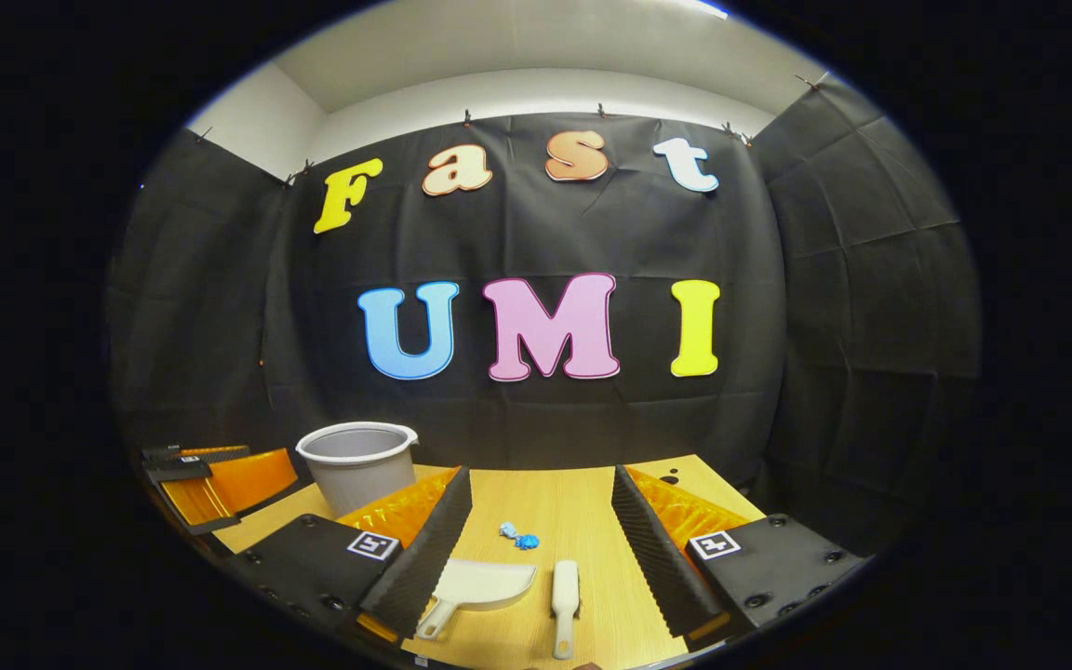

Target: Pick up the small broom and dustpan from the desktop, sweep the trash into the dustpan with the broom, and then empty the trash into the garbage bin.

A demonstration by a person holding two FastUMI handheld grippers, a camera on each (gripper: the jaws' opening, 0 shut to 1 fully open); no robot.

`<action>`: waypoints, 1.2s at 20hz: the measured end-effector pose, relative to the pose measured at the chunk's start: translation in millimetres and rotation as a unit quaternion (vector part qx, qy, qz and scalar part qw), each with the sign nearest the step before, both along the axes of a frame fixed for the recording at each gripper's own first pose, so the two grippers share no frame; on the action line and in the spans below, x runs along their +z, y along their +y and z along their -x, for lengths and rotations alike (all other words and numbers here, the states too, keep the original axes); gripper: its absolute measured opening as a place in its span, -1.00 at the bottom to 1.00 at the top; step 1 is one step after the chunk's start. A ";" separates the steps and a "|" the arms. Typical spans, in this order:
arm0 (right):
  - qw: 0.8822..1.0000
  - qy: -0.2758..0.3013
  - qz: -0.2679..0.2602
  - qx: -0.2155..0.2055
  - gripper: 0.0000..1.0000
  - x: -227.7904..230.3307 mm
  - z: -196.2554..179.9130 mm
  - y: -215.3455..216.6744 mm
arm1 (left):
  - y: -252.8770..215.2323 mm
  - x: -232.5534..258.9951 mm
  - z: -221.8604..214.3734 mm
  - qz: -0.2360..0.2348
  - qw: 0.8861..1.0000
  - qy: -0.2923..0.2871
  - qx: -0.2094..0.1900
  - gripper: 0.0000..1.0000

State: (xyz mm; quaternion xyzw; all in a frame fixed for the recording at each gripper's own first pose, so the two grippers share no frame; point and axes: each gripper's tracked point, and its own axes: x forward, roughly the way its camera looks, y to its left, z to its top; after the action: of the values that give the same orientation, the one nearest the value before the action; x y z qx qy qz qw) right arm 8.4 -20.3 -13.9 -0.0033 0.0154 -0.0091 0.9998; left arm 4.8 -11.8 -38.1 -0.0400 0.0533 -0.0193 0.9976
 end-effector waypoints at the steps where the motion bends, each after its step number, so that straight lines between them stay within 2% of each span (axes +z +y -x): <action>1: 1.000 0.001 0.002 -0.001 0.94 -1.3 -1.6 -2.4 | 0.7 -1.4 -2.8 0.001 1.000 0.002 0.002 0.46; 7: 1.000 0.028 0.002 0.007 0.94 -20.2 -18.9 -6.6 | -5.4 -21.9 -25.1 -0.026 0.999 0.030 0.001 0.46; 11: 0.999 0.052 -0.002 0.010 0.94 -29.5 -37.1 -10.8 | -14.6 -57.8 -44.0 -0.014 0.995 0.096 -0.008 0.46; 14: 0.998 0.060 -0.001 0.012 0.94 -33.1 -49.6 -16.4 | -21.7 -96.5 -54.7 0.001 0.987 0.163 -0.017 0.46; 16: 0.998 0.067 0.004 0.012 0.94 -38.7 -59.9 -22.6 | -30.0 -127.1 -56.7 0.016 0.973 0.228 -0.027 0.47; 19: 0.996 0.092 0.001 0.004 0.94 -55.0 -76.9 -39.3 | -34.3 -181.9 -52.1 0.038 0.942 0.332 -0.027 0.51; 24: 0.992 0.125 -0.022 0.013 0.94 -81.0 -109.5 -56.0 | -33.6 -242.0 -53.8 0.026 0.899 0.437 -0.012 0.50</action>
State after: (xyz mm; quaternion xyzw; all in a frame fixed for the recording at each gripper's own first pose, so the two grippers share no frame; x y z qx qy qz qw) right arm 117.9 -76.3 -94.9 0.0174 0.1402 0.0047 0.9900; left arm 58.6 -45.4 -280.1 -0.0700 0.4841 -0.0132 0.8721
